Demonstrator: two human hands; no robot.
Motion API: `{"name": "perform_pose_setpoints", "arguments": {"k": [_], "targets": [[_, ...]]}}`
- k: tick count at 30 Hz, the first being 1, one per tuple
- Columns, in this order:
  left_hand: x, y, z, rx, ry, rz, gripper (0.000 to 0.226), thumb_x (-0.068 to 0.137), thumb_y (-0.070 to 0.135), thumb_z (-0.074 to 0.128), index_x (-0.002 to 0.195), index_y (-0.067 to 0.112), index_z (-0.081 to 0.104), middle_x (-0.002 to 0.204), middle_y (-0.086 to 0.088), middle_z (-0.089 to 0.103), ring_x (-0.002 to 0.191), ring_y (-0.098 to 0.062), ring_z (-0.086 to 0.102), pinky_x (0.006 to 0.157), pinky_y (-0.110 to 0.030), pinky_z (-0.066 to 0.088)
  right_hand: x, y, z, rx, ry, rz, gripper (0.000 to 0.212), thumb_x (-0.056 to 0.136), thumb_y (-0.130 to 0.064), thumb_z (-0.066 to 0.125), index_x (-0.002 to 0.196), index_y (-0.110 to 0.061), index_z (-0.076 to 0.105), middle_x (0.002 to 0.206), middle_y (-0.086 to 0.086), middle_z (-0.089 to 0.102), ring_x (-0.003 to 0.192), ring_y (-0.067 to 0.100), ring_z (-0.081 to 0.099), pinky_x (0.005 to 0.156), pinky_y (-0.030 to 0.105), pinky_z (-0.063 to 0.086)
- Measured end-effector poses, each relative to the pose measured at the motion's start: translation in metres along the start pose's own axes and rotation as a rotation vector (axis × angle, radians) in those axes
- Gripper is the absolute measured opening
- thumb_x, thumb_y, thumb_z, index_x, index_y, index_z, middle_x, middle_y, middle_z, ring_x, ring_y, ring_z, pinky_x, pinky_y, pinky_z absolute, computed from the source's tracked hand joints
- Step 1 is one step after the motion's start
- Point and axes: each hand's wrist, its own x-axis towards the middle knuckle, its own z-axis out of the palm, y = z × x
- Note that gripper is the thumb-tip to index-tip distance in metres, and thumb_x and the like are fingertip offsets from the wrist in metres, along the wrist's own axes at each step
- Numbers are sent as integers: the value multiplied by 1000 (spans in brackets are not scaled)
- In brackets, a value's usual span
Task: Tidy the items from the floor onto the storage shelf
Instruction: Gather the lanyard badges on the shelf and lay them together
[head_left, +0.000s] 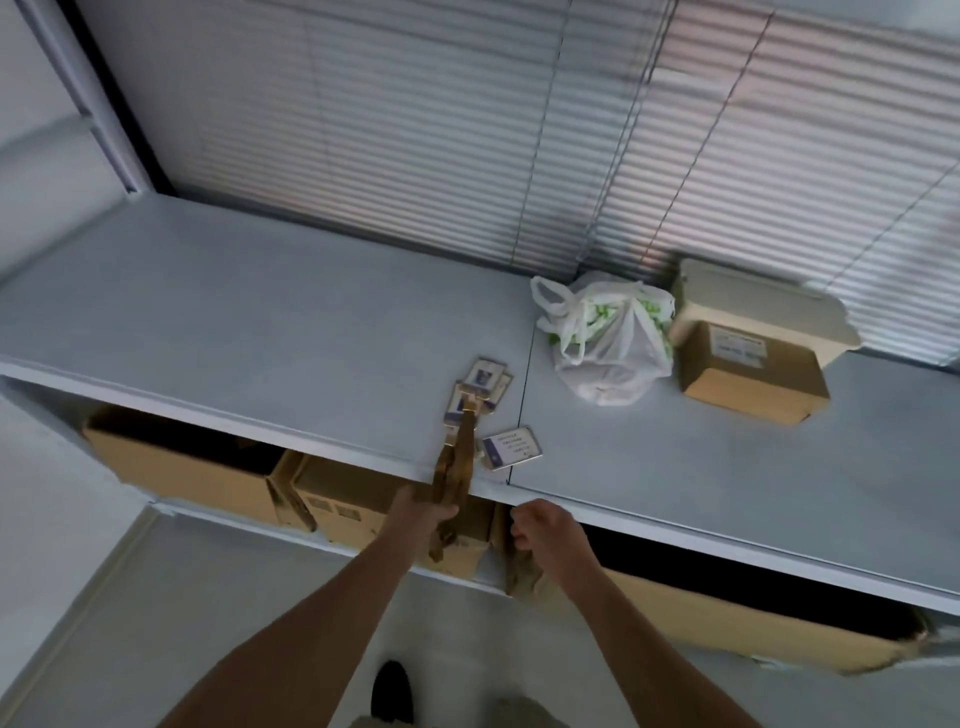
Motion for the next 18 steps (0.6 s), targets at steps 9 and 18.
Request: {"name": "perform_pose_setpoints", "arguments": {"k": [9, 18], "targets": [[-5, 15, 37, 105, 247, -6, 19, 88, 23, 63, 98, 10, 72, 73, 0, 65, 67, -15, 61, 59, -28, 47, 30, -38, -44, -541, 19, -320, 23, 94, -27, 49, 109, -24, 66, 126, 0, 67, 108, 22, 64, 72, 18, 50], [-67, 106, -32, 595, 256, 466, 8, 91, 22, 52, 86, 26, 57, 70, 9, 58, 63, -9, 56, 54, -21, 36, 79, -110, 14, -804, -213, -855, 103, 70, -46, 78, 152, -31, 18, 165, 2, 11, 151, 28, 7, 118, 51, 19]]}}
